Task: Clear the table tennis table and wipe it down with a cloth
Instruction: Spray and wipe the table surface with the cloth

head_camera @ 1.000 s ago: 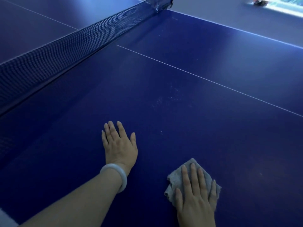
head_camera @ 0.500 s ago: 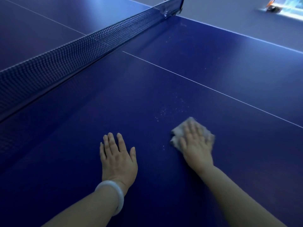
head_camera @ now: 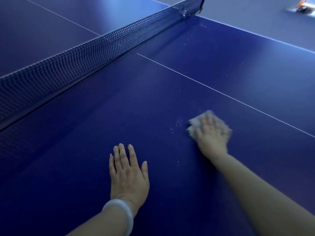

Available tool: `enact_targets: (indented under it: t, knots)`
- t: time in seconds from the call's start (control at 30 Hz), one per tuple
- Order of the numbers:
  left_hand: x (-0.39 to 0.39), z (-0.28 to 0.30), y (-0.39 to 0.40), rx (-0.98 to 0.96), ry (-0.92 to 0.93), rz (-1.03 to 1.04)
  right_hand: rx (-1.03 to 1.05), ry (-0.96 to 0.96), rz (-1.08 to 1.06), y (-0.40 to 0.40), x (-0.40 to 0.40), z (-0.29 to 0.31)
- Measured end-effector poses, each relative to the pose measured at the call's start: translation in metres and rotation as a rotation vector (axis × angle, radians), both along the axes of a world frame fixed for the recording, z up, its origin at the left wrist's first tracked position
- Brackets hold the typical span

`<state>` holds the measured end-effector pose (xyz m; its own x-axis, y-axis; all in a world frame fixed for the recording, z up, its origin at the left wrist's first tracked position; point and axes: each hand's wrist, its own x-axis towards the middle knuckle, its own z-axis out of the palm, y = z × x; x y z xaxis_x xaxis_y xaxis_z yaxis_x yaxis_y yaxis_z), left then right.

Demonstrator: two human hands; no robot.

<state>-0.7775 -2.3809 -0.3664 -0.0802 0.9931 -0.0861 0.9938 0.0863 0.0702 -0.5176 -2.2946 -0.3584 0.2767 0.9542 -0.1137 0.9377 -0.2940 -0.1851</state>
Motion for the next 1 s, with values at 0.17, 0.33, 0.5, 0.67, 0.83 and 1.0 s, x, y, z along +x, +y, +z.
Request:
enact_targets:
  t: [0.17,0.33,0.5,0.67,0.83,1.0]
  knots:
    - [-0.001,0.004,-0.001,-0.017,0.008,-0.005,0.01,-0.021,0.141,0.0,0.013,-0.009]
    - [-0.001,0.005,-0.001,-0.001,0.009,-0.019,-0.068,0.003,-0.449,0.045,0.083,0.002]
    - [-0.001,0.005,0.0,-0.006,0.018,-0.008,-0.143,0.083,-0.401,0.13,0.043,0.01]
    - [-0.001,0.004,0.0,-0.013,0.054,-0.006,-0.074,-0.017,0.15,0.154,-0.092,0.008]
    - [0.002,0.004,0.001,-0.027,0.061,0.008,-0.026,-0.013,0.549,0.098,-0.174,-0.007]
    - [0.001,0.003,0.0,-0.019,0.036,-0.004,0.003,-0.16,0.296,0.089,-0.062,-0.002]
